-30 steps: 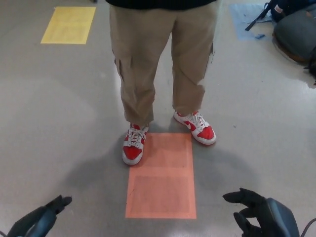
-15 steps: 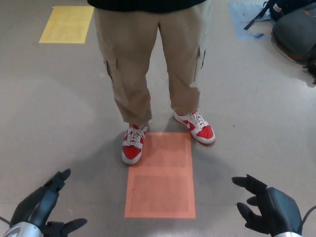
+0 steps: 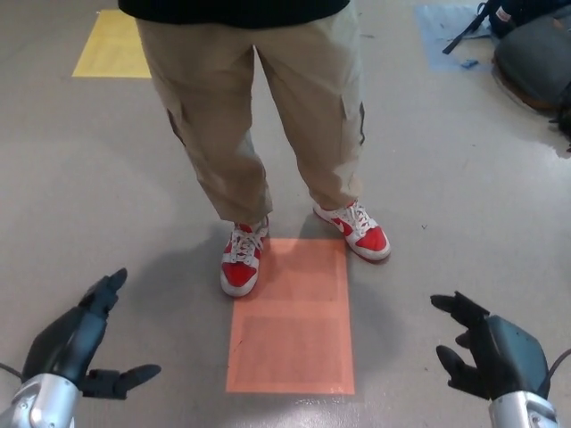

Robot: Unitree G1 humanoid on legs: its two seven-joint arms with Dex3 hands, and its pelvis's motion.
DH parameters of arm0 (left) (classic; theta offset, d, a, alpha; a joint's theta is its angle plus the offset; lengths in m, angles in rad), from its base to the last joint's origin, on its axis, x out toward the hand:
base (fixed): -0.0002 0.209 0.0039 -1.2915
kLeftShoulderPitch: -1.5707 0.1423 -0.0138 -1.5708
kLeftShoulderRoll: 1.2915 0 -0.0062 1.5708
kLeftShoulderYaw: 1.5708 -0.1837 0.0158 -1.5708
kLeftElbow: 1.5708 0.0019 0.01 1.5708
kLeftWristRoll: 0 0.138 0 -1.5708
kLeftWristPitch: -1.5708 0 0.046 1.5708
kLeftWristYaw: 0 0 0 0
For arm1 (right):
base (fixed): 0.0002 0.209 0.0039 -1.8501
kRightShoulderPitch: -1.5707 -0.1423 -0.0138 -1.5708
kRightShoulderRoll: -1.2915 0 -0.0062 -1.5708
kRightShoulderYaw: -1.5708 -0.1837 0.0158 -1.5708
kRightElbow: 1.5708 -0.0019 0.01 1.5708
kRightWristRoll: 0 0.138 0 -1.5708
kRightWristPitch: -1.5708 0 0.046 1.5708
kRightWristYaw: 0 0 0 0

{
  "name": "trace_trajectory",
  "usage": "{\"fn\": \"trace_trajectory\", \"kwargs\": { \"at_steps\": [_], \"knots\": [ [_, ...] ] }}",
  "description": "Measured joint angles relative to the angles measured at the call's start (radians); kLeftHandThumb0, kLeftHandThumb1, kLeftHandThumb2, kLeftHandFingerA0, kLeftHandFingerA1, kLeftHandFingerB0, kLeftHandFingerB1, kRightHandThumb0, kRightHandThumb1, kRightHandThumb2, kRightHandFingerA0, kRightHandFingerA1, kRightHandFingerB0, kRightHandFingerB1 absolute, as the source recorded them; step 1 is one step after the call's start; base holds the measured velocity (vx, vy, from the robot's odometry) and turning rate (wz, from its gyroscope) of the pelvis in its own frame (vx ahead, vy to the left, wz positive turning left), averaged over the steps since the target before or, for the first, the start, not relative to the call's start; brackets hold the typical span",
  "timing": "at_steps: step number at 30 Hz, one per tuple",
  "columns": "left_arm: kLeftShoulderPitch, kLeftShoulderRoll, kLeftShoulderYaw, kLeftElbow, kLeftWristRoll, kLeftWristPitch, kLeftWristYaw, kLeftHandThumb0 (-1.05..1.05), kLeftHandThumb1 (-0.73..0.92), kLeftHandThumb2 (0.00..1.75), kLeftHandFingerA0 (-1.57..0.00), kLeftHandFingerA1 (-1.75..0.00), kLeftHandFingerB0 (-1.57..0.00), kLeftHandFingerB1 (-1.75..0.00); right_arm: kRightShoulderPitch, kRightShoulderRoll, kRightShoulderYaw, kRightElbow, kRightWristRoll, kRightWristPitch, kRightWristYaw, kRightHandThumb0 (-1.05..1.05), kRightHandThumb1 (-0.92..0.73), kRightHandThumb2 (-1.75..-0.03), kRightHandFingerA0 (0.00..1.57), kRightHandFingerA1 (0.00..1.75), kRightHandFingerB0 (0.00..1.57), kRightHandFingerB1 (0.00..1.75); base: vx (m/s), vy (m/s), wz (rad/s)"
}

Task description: The robot recieved a bottle of protein shake from a person using its left hand and then shake the protein up and down 2 two times and hand it back to the person

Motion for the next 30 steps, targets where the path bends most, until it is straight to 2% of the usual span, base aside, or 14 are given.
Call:
{"fn": "trace_trajectory", "kwargs": {
  "at_steps": [1, 2, 3, 5, 10, 11, 15, 16, 17, 22, 23, 30],
  "knots": [
    [-0.003, -0.001, 0.003, 0.001, 0.0, 0.0, 0.003, -0.52, 0.35, 0.7, -0.18, -0.43, 0.0, -0.14, -0.004, 0.0, -0.003, -0.001, 0.001, 0.001, 0.004, -0.13, -0.69, -0.62, 0.68, 0.44, 0.35, 0.36, 0.0, 0.0, 0.0],
    [-0.005, -0.001, 0.007, 0.001, 0.0, 0.0, 0.005, -0.52, 0.35, 0.7, -0.18, -0.43, 0.0, -0.14, -0.007, -0.001, -0.006, -0.002, 0.002, 0.003, 0.009, -0.13, -0.69, -0.62, 0.68, 0.44, 0.35, 0.36, 0.0, 0.0, 0.0],
    [-0.009, -0.002, 0.015, 0.002, -0.001, -0.001, 0.006, -0.46, 0.41, 0.53, -0.21, -0.32, 0.0, -0.21, -0.01, -0.002, -0.01, -0.002, 0.005, 0.005, 0.015, -0.12, -0.69, -0.61, 0.68, 0.44, 0.34, 0.36, 0.0, 0.0, 0.0],
    [-0.014, -0.003, 0.028, 0.004, -0.004, -0.001, 0.006, -0.45, 0.42, 0.52, -0.17, -0.31, 0.0, -0.19, -0.013, -0.002, -0.018, -0.004, 0.01, 0.005, 0.025, -0.13, -0.68, -0.61, 0.69, 0.45, 0.34, 0.36, 0.0, 0.0, 0.0],
    [-0.039, -0.004, 0.057, 0.009, -0.01, -0.002, -0.004, -0.48, 0.42, 0.53, -0.2, -0.32, 0.0, -0.19, -0.03, -0.002, -0.035, -0.006, 0.023, 0.005, 0.037, -0.13, -0.69, -0.62, 0.69, 0.46, 0.33, 0.36, 0.0, 0.0, 0.0],
    [-0.047, -0.004, 0.058, 0.009, -0.01, -0.002, -0.007, -0.53, 0.36, 0.71, -0.15, -0.43, 0.0, -0.14, -0.036, -0.002, -0.039, -0.006, 0.026, 0.005, 0.041, -0.14, -0.67, -0.63, 0.68, 0.45, 0.32, 0.36, 0.0, 0.0, 0.0],
    [-0.064, 0.0, 0.051, 0.009, -0.004, -0.001, -0.015, -0.58, 0.4, 0.74, -0.16, -0.43, 0.0, -0.15, -0.053, -0.002, -0.039, -0.007, 0.03, 0.007, 0.049, -0.12, -0.72, -0.62, 0.67, 0.43, 0.31, 0.34, 0.0, 0.0, 0.0],
    [-0.066, 0.003, 0.044, 0.009, -0.001, 0.0, -0.016, -0.53, 0.5, 0.55, -0.25, -0.32, -0.02, -0.18, -0.055, -0.002, -0.037, -0.007, 0.029, 0.008, 0.053, -0.13, -0.74, -0.62, 0.67, 0.41, 0.3, 0.33, 0.0, 0.0, 0.0],
    [-0.069, 0.006, 0.031, 0.009, 0.006, 0.001, -0.016, -0.53, 0.5, 0.55, -0.25, -0.32, -0.02, -0.18, -0.057, -0.003, -0.034, -0.008, 0.029, 0.008, 0.059, -0.13, -0.74, -0.62, 0.67, 0.41, 0.3, 0.33, 0.0, 0.0, 0.0],
    [-0.07, 0.012, -0.01, 0.009, 0.036, 0.001, -0.009, -0.57, 0.54, 0.58, -0.27, -0.32, -0.08, -0.2, -0.062, -0.01, -0.023, -0.007, 0.029, 0.013, 0.088, -0.24, -0.73, -0.62, 0.61, 0.39, 0.3, 0.32, 0.0, 0.0, 0.0],
    [-0.068, 0.015, -0.03, 0.008, 0.051, 0.001, 0.001, -0.64, 0.45, 0.78, -0.23, -0.44, -0.03, -0.26, -0.062, -0.013, -0.017, -0.007, 0.029, 0.013, 0.099, -0.26, -0.73, -0.63, 0.58, 0.39, 0.29, 0.32, 0.0, 0.0, 0.0],
    [-0.048, 0.023, -0.085, 0.007, 0.101, 0.001, 0.05, -0.65, 0.49, 0.78, -0.25, -0.43, -0.08, -0.34, -0.061, -0.022, 0.026, -0.007, 0.018, 0.018, 0.135, -0.26, -0.74, -0.63, 0.58, 0.38, 0.31, 0.32, 0.0, 0.0, 0.0]
  ]
}}
